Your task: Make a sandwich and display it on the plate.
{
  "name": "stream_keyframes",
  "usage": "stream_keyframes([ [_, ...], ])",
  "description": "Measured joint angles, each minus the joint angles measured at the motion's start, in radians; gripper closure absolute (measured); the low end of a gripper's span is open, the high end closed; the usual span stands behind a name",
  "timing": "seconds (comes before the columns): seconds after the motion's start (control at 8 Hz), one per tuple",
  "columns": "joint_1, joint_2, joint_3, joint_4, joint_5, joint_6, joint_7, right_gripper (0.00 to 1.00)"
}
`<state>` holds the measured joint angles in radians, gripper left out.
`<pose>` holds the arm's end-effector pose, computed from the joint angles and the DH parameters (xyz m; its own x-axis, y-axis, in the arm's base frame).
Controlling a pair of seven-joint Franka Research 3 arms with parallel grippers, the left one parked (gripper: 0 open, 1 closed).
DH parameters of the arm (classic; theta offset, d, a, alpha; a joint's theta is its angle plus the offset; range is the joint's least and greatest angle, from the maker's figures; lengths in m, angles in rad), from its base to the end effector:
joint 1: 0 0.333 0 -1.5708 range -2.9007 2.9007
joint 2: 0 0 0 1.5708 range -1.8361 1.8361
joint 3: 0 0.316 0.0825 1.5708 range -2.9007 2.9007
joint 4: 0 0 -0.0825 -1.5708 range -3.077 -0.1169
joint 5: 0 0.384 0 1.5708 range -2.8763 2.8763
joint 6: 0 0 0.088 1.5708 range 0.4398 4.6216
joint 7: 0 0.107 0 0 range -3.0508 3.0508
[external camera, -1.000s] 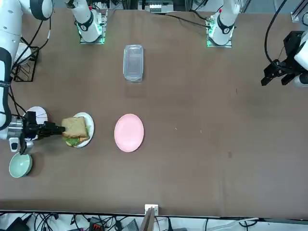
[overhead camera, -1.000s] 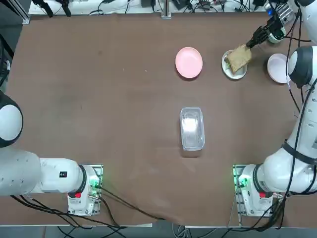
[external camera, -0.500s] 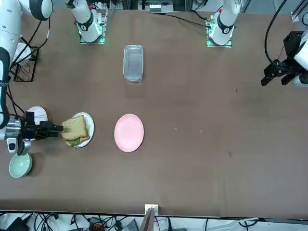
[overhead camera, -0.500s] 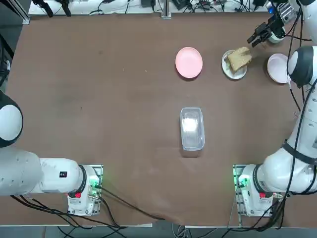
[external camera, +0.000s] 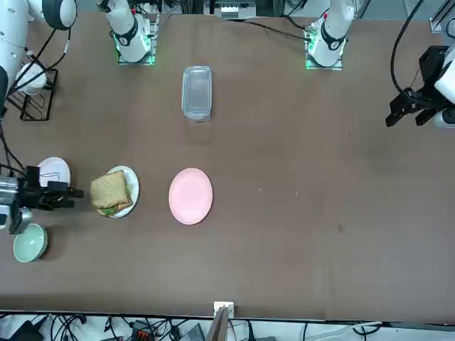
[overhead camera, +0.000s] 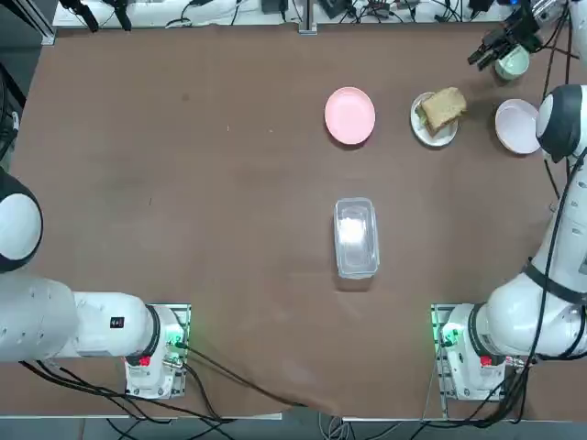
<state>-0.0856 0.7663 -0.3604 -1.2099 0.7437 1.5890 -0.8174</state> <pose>0.6972 -0.1783 0.3270 0.9647 0.2498 0.0838 0.2545 -0.8013 -0.5414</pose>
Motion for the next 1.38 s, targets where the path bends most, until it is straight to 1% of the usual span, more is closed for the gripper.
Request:
stream_keyframes([
  [0.25,0.003,-0.023,-0.005,0.073,-0.083,-0.002,0.053,0.00],
  [0.38,0.009,-0.053,-0.005,0.090,-0.115,-0.006,0.075,0.00],
  [0.5,0.016,-0.086,-0.006,0.101,-0.171,-0.011,0.098,0.00],
  [0.62,0.027,-0.128,-0.005,0.110,-0.243,-0.025,0.150,0.00],
  [0.75,0.043,-0.175,-0.004,0.115,-0.291,-0.046,0.205,0.00],
  [0.88,0.064,-0.223,-0.005,0.116,-0.327,-0.063,0.245,0.00],
  [1.12,0.142,-0.306,-0.011,0.118,-0.446,-0.085,0.354,0.00],
  [1.25,0.181,-0.339,-0.012,0.118,-0.491,-0.115,0.395,0.00],
  [1.38,0.205,-0.371,-0.012,0.113,-0.514,-0.144,0.424,0.00],
])
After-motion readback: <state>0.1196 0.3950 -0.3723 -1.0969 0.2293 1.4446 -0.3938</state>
